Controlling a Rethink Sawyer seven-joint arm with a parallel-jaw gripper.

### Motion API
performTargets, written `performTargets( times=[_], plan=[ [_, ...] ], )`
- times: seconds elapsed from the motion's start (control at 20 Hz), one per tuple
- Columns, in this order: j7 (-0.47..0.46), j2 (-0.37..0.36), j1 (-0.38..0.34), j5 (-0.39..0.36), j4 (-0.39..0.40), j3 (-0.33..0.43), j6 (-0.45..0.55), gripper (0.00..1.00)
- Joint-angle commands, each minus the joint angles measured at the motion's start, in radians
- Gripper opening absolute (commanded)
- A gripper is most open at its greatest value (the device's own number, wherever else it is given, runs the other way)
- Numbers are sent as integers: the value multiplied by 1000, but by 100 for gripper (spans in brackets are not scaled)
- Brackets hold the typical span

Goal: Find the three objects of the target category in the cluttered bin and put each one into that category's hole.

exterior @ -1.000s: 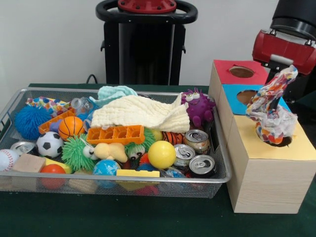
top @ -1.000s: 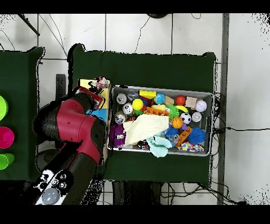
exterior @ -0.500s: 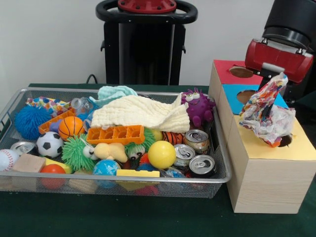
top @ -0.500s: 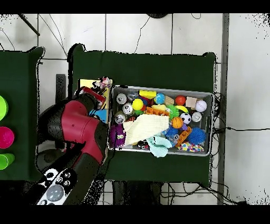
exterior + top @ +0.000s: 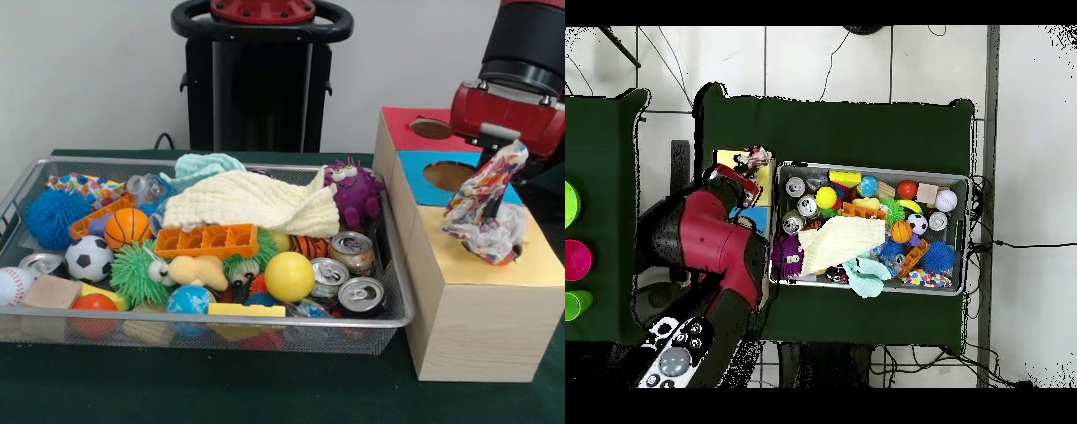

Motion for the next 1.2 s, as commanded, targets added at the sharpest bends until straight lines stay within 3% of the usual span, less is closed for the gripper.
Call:
performTargets(
  times=[0.05,0.75,1.2],
  plan=[
    [268,3,-48,52,96,213,-46,0],
    [218,3,-115,10,132,315,-86,0],
    [194,16,-113,18,96,297,33,0]
  ],
)
